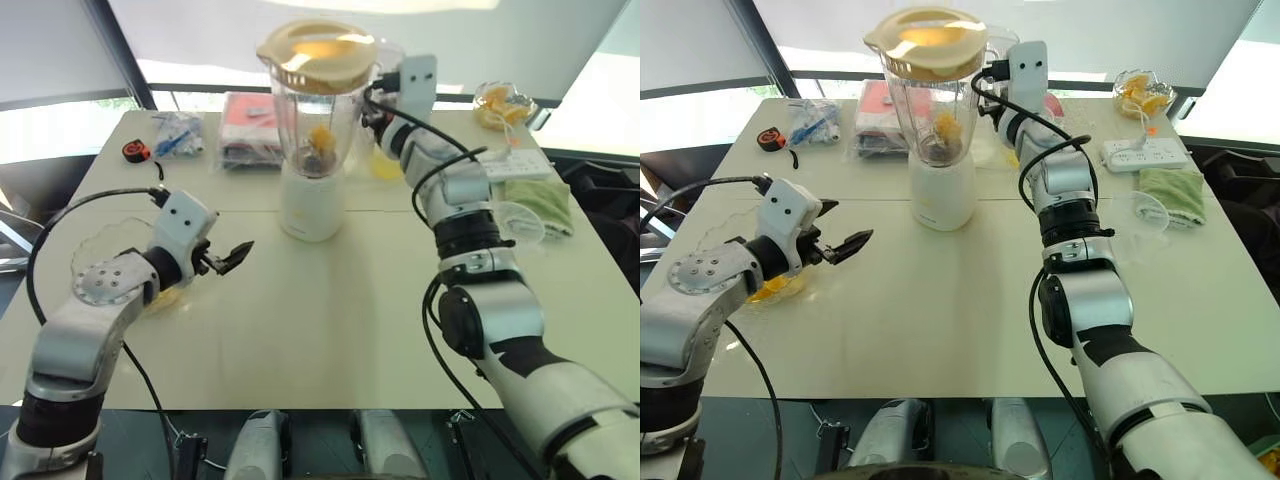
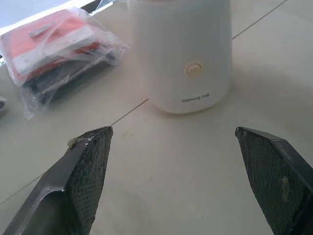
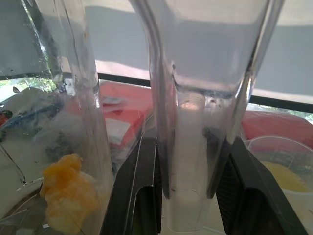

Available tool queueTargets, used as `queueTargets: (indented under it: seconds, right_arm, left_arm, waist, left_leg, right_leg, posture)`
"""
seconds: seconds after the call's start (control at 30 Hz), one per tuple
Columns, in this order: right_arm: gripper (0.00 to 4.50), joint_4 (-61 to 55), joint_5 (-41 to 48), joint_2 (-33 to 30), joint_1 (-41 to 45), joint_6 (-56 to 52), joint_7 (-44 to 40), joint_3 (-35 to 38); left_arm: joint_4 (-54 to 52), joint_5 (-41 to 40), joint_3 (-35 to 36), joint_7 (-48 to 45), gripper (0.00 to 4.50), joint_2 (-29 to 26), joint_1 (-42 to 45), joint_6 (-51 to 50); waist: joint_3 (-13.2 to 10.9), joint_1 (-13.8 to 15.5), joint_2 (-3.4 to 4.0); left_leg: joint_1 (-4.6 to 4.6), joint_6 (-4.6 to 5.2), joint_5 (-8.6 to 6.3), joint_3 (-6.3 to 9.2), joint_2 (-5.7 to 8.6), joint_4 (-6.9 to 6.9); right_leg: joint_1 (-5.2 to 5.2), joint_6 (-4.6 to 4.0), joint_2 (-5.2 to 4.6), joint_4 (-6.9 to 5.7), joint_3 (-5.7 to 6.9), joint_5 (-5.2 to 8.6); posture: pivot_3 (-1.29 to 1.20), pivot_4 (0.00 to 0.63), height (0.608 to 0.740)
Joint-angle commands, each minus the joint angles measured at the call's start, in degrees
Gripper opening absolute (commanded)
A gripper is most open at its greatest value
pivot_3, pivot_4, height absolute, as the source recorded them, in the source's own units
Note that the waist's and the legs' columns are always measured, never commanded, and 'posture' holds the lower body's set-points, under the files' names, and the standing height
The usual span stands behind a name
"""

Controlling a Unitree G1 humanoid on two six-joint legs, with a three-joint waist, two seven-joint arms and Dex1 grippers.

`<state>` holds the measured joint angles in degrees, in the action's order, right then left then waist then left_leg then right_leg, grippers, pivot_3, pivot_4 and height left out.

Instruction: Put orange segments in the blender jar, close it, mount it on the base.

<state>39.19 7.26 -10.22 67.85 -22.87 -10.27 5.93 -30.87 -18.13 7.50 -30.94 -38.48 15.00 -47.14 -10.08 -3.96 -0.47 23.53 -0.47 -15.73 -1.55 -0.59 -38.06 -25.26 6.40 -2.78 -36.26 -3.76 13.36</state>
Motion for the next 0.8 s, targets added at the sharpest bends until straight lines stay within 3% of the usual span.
queueTargets:
  seconds: [0.03,0.33,0.8]
  right_arm:
    - [0.94,0.7,-1.3,-0.9,2.4,2.4,-0.9,-0.9]
    - [0.94,3.3,-2.3,0.4,2.4,0.5,2.8,-0.9]
    - [0.94,-13.5,-4.9,5.7,-4.3,-12.5,14.0,-3.0]
  left_arm:
    - [-0.5,0.3,-0.8,0.6,4.19,0.4,1.2,1.5]
    - [1.5,1.2,-2.1,1.3,4.19,0.8,2.4,2.8]
    - [3.9,2.9,-4.4,2.0,4.19,2.7,4.0,4.6]
  waist:
    - [0.0,0.0,-0.01]
    - [0.0,0.1,-0.02]
    - [0.0,0.0,-0.03]
  left_leg:
    - [0.00,0.00,0.00,0.00,0.00,0.00]
    - [-0.02,-0.03,0.02,0.02,0.00,0.00]
    - [-0.08,-0.08,0.05,0.05,-0.01,0.00]
  right_leg:
    - [0.00,0.00,0.00,0.00,0.00,0.00]
    - [0.02,0.00,0.00,-0.02,0.01,0.00]
    - [0.04,-0.02,0.01,-0.12,0.02,-0.01]
  posture:
    - [0.00,0.150,0.740]
    - [0.00,0.150,0.740]
    - [0.00,0.150,0.740]
